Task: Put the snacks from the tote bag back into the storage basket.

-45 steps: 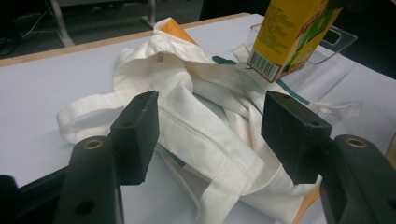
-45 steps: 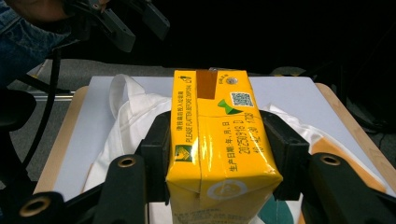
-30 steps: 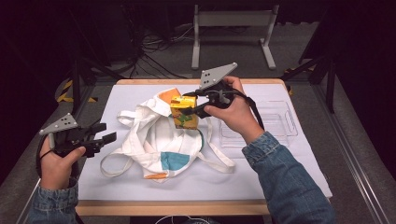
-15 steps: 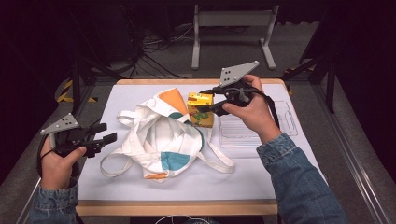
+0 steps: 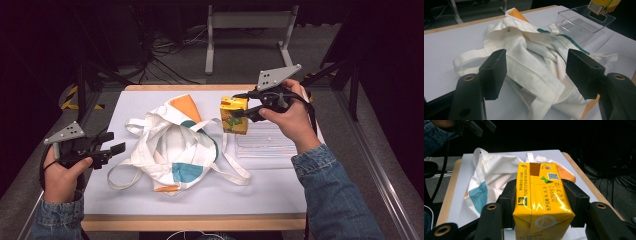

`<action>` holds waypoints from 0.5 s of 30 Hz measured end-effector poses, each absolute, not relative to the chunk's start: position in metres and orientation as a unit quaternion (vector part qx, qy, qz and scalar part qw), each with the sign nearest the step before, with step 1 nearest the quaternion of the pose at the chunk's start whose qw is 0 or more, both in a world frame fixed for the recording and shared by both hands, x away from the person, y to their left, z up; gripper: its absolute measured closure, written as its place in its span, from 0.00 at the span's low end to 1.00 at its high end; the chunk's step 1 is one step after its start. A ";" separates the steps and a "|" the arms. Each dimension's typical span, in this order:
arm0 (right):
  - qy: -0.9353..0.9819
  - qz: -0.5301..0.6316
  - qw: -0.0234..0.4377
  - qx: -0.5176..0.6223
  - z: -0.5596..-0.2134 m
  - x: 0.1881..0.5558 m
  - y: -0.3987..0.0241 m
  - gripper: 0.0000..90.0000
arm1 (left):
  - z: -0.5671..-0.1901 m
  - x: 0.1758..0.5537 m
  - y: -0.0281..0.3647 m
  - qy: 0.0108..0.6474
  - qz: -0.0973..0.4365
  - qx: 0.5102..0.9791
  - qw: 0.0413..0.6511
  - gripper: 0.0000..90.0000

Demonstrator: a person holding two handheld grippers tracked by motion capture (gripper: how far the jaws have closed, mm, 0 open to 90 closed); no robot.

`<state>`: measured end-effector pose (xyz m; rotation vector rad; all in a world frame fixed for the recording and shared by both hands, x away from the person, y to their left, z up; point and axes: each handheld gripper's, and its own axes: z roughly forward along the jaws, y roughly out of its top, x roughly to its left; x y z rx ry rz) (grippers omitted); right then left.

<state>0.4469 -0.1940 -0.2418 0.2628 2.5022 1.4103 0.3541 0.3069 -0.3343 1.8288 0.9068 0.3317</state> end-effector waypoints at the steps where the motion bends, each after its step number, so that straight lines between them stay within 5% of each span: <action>1: 0.860 0.484 0.130 0.093 -0.242 0.447 -0.197 0.57 | -0.334 0.354 0.307 0.377 0.138 0.760 0.512 0.38; 15: 0.857 0.482 0.135 0.123 -0.259 0.460 -0.236 0.57 | -0.336 0.356 0.304 0.374 0.135 0.764 0.508 0.38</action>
